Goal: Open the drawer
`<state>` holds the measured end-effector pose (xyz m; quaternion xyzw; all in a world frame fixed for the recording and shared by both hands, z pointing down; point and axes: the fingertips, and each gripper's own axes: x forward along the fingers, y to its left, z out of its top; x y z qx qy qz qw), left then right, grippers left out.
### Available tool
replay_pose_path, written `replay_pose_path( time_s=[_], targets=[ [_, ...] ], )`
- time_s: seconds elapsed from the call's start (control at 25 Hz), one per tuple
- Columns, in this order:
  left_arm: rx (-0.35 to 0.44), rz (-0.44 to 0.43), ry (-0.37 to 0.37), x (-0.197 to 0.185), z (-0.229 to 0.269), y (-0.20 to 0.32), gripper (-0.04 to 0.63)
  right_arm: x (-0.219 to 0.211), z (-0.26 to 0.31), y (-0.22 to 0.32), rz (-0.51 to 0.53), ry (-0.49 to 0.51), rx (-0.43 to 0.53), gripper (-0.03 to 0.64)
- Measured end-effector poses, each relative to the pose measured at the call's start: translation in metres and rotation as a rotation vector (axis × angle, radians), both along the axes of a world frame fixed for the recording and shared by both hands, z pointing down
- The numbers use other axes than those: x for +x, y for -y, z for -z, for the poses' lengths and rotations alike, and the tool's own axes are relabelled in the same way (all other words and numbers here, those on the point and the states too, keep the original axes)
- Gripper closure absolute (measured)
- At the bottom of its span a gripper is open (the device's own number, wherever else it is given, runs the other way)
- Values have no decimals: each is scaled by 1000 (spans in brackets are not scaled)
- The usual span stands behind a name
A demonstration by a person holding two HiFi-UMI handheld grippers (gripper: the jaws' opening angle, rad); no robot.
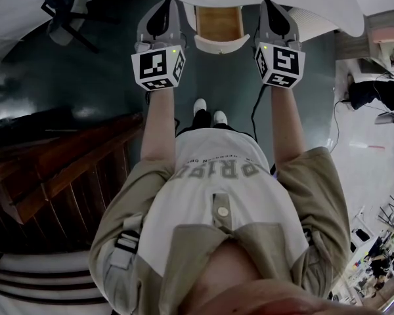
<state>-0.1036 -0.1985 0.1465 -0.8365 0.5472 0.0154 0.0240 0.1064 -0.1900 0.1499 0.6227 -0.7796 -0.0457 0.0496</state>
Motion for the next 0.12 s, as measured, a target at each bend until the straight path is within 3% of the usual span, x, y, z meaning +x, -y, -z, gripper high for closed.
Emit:
replay_pose_path(
  time_s=[0.12],
  targets=[
    [-4,-1,1,0,-1,0,591,0,-1,0,5,-14,-3,617]
  ],
)
